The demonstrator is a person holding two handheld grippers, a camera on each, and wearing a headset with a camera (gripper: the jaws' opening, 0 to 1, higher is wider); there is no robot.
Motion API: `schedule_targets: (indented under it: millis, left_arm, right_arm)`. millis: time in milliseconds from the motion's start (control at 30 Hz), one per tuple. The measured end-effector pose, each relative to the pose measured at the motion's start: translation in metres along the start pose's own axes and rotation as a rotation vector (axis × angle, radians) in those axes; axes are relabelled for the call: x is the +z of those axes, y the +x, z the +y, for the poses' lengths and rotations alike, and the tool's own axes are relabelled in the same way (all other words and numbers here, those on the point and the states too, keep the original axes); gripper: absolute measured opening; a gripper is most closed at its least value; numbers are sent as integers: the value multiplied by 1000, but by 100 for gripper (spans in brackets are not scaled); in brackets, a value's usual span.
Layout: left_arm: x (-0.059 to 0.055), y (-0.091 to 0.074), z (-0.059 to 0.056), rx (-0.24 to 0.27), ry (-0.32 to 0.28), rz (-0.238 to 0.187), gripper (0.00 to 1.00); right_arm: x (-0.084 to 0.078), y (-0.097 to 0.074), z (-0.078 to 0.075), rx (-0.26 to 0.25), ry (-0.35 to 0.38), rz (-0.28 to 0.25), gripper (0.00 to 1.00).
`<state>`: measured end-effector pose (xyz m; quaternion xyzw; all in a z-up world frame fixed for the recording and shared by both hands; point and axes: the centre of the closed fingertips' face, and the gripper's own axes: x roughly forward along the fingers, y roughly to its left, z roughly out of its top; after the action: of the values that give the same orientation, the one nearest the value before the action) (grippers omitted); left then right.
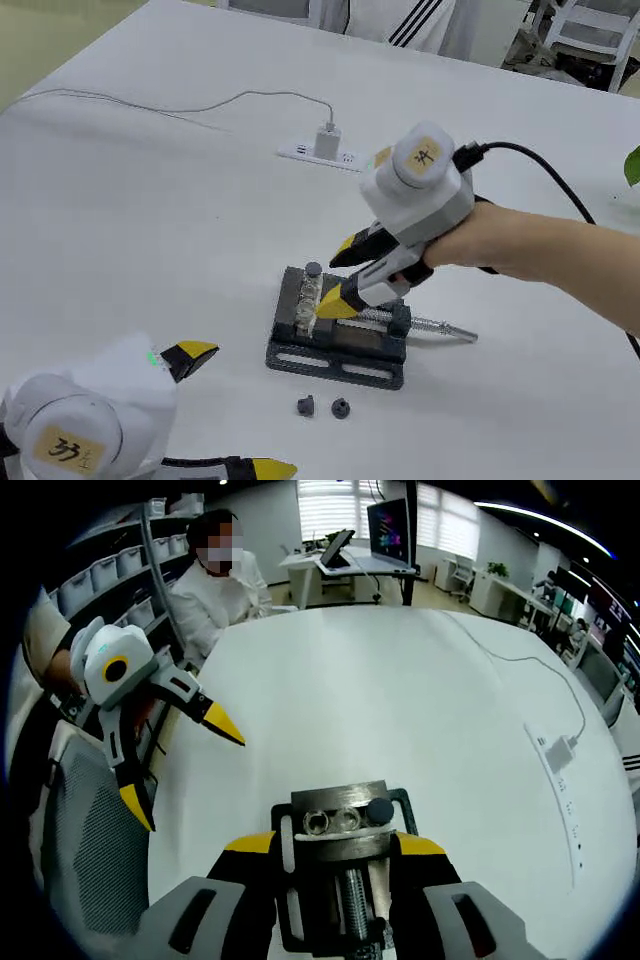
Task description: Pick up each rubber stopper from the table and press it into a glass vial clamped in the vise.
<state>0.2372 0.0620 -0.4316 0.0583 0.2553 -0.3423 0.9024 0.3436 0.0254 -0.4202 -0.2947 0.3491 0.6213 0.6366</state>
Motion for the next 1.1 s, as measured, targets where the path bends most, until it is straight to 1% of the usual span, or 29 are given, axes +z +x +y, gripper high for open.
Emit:
schedule_targets:
  millis: [67,133,200,333,467,533,633,700,767,800,833,900,933,967,1000,1100]
  left_arm:
    - [0,-2,1,2,-5,-3,78]
    - [0,-3,3,7,-8,-3,78]
    - [0,-5,5,10,-11,-4,78]
    - [0,-8,8,18,-12,-3,78]
    - [1,-13,13,24,-22,-9,78]
    - [1,-15,15,27,-29,-11,78]
    - [1,-17,19,38,-16,-1,78]
    - [1,-19,21,41,-14,0,78]
    - [2,-20,22,43,-9,1,78]
    - [3,-21,23,44,-4,2,78]
    - [3,-21,23,43,-2,3,78]
    - [3,-22,23,43,2,7,79]
    - [2,-22,24,43,2,8,79]
    - [2,-22,25,44,1,8,79]
    - [2,-22,25,44,2,9,79]
    - [0,-23,24,45,1,13,79]
  right_arm:
    - [-1,-1,4,-3,5,-39,47]
    - [-3,-4,11,0,10,-65,53]
    - [-6,-7,13,-2,11,-77,59]
    - [-10,-10,24,-11,2,-113,70]
    - [-14,-11,35,-6,-9,-133,78]
    - [-15,-11,39,-8,-19,-143,85]
    - [-16,-12,45,-8,-18,-165,95]
    - [-19,-11,47,-10,-33,-166,99]
    - [-21,-10,50,-7,-37,-166,99]
    - [-22,-10,53,-3,-49,-165,97]
    - [-24,-10,55,3,-58,-163,92]
    - [-27,-8,58,13,-52,-152,73]
    - [-27,-7,61,20,-47,-161,70]
    - [-26,-4,64,24,-43,-176,70]
    - [-27,-3,65,22,-48,-176,69]
    - [-29,4,70,26,-64,-175,60]
